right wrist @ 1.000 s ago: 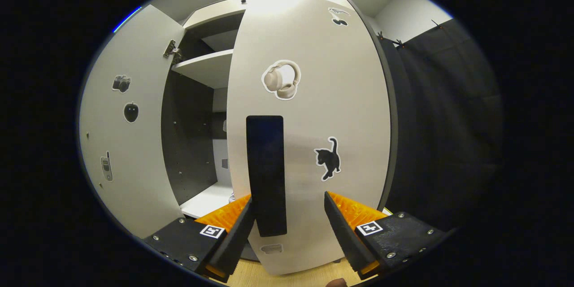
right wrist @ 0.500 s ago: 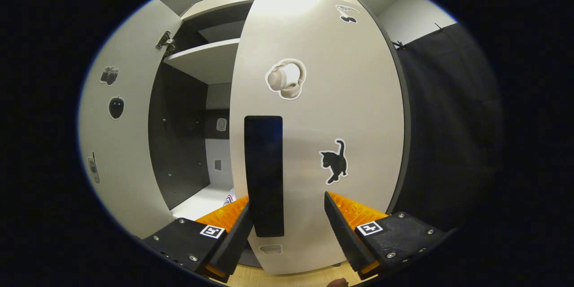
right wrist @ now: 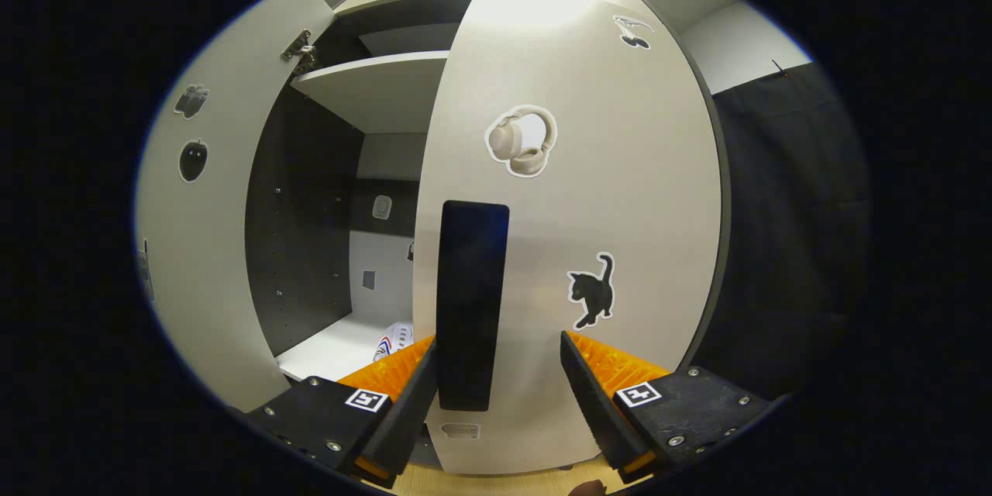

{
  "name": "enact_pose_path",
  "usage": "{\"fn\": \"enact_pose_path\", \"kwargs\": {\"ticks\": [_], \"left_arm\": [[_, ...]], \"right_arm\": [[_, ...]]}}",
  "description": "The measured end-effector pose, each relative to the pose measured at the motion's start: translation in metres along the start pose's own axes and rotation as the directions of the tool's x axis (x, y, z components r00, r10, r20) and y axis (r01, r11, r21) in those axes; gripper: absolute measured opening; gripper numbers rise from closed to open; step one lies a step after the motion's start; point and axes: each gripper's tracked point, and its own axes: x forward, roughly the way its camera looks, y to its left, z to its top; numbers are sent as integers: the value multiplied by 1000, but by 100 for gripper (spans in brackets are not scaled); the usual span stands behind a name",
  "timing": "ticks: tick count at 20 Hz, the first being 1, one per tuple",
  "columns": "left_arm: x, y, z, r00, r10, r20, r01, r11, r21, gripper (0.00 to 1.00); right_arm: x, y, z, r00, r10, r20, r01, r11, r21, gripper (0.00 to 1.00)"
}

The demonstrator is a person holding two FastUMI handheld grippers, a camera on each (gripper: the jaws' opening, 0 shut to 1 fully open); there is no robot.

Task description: Grab one shoe with the right hand and put it into the shoe cabinet, grab the other shoe with the left hand and put it into the shoe cabinet; then close the right door with the right hand and the left door with the left hand.

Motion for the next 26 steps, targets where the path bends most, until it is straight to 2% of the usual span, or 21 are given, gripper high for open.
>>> {"fn": "enact_pose_path", "kwargs": {"ticks": [4,6,7,11,12,13,18,26], "left_arm": [[14,-8,-9,999,-34,-19,34,999,1,96],[19,-7,-12,999,-28,-26,28,1000,8,95],[21,-10,-12,999,-34,-24,34,999,6,98],[24,-34,-17,993,-110,-39,109,994,-13,96],[24,-41,-16,991,-125,-39,125,992,1,96],[25,-50,-17,990,-139,-39,139,990,12,96],[36,-99,-23,973,-225,-50,226,974,15,94],[61,-151,-27,959,-278,-58,281,959,43,96]], "right_arm": [[-26,-2,10,1000,17,3,-17,1000,10,93],[-44,-7,20,1000,18,14,-18,1000,-1,93],[-54,-10,26,1000,19,20,-19,1000,-2,94],[-90,-25,48,998,22,55,-23,1000,8,94],[-98,-30,52,998,17,65,-18,1000,9,97],[-105,-37,57,997,10,74,-11,1000,8,94],[-144,-75,72,993,-33,114,32,999,8,94],[-181,-133,76,983,-116,146,115,993,12,94]]}}
